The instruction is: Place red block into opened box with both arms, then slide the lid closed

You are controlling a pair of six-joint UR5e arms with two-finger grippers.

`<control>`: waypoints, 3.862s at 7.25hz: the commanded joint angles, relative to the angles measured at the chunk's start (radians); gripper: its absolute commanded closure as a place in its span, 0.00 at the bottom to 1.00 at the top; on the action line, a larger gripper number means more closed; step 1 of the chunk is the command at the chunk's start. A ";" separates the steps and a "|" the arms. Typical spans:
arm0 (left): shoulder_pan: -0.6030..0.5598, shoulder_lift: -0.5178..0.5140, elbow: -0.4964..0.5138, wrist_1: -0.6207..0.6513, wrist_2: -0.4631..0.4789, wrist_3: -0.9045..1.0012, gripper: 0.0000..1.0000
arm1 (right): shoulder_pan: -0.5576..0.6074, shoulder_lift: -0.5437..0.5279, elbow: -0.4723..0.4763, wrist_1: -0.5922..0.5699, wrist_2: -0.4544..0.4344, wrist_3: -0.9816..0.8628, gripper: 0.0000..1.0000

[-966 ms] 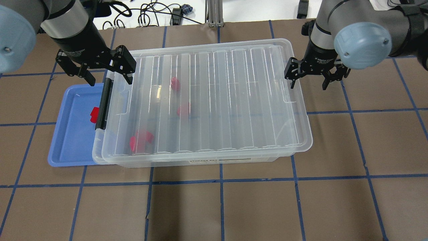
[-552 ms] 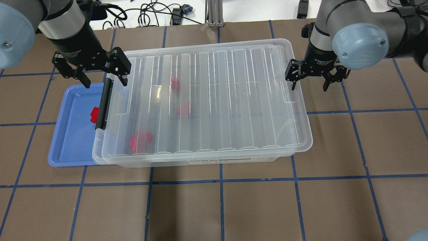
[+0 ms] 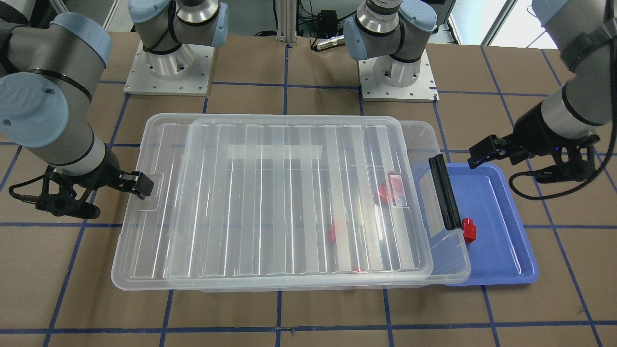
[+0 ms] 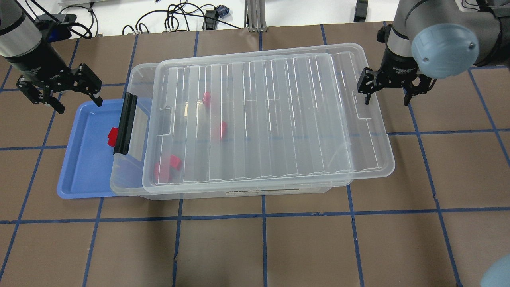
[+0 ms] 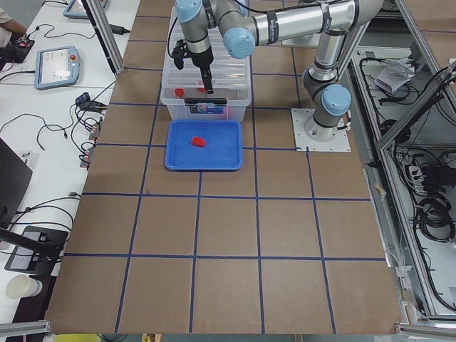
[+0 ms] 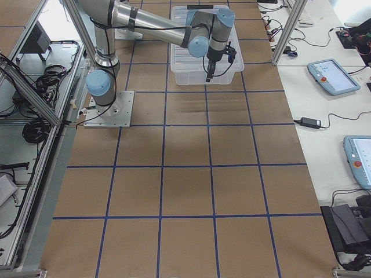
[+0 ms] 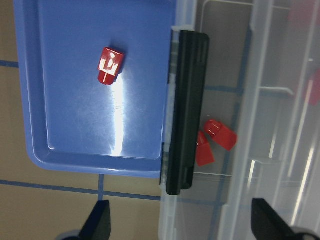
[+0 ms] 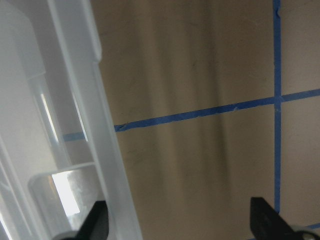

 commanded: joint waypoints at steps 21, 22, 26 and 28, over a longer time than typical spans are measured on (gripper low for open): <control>0.041 -0.280 -0.247 0.589 -0.003 0.411 0.73 | -0.092 -0.078 -0.220 0.239 0.027 -0.200 0.00; 0.035 -0.256 -0.221 0.571 -0.005 0.406 0.74 | -0.058 -0.081 -0.219 0.236 0.022 -0.197 0.00; 0.018 -0.193 0.080 0.155 -0.009 0.336 0.74 | -0.085 -0.089 -0.222 0.237 0.022 -0.197 0.00; -0.184 -0.130 0.142 0.062 -0.009 0.078 0.74 | -0.086 -0.124 -0.229 0.237 0.025 -0.197 0.00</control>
